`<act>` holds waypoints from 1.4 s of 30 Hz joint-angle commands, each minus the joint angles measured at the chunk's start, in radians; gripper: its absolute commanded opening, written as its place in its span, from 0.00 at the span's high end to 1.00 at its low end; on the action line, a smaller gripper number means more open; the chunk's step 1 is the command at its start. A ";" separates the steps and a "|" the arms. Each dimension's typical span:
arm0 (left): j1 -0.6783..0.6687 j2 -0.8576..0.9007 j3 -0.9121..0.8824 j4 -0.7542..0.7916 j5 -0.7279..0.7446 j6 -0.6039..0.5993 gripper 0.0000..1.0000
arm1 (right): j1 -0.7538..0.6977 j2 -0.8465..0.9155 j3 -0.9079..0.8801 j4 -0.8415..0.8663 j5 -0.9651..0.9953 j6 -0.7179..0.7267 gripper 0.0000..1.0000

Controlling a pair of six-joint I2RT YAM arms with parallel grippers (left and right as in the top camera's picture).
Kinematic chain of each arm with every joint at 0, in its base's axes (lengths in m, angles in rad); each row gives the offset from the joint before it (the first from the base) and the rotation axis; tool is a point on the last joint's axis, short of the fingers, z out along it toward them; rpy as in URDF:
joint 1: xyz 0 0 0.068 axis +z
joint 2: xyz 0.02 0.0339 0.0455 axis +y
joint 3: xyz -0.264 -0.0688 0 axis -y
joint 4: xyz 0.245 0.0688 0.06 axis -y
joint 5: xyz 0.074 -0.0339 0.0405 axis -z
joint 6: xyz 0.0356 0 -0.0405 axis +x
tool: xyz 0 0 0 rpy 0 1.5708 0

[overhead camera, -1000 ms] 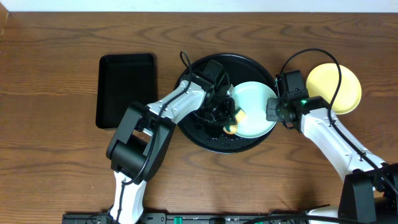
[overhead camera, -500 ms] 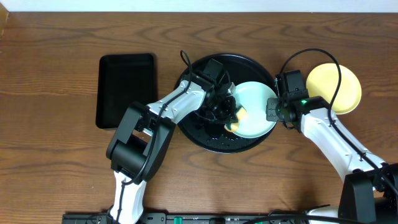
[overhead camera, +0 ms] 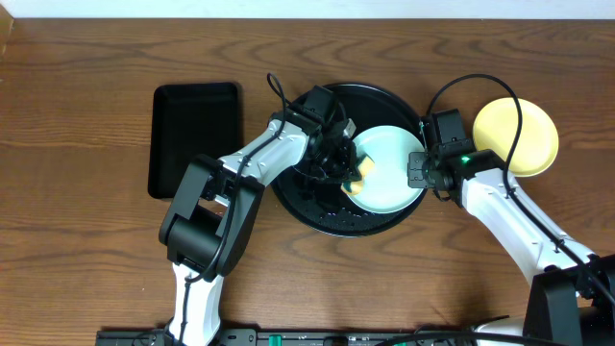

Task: Clean dirty plates on tray and stack at the side
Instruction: 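Continue scrubbing the tilted blue plate face with the left-gripper sponge, then return the sponge with the left gripper to the black rectangular tray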

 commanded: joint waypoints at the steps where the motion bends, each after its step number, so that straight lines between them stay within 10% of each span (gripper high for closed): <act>1: 0.001 0.019 0.005 0.010 -0.005 0.008 0.92 | 0.023 -0.022 -0.007 0.002 -0.009 -0.028 0.99; 28: 0.016 0.018 0.057 0.137 0.054 -0.004 0.92 | 0.108 -0.157 -0.007 -0.024 0.036 -0.038 0.99; 42: 0.114 -0.136 0.210 0.087 0.384 -0.003 0.92 | 0.114 -0.157 -0.007 -0.020 0.039 -0.038 0.99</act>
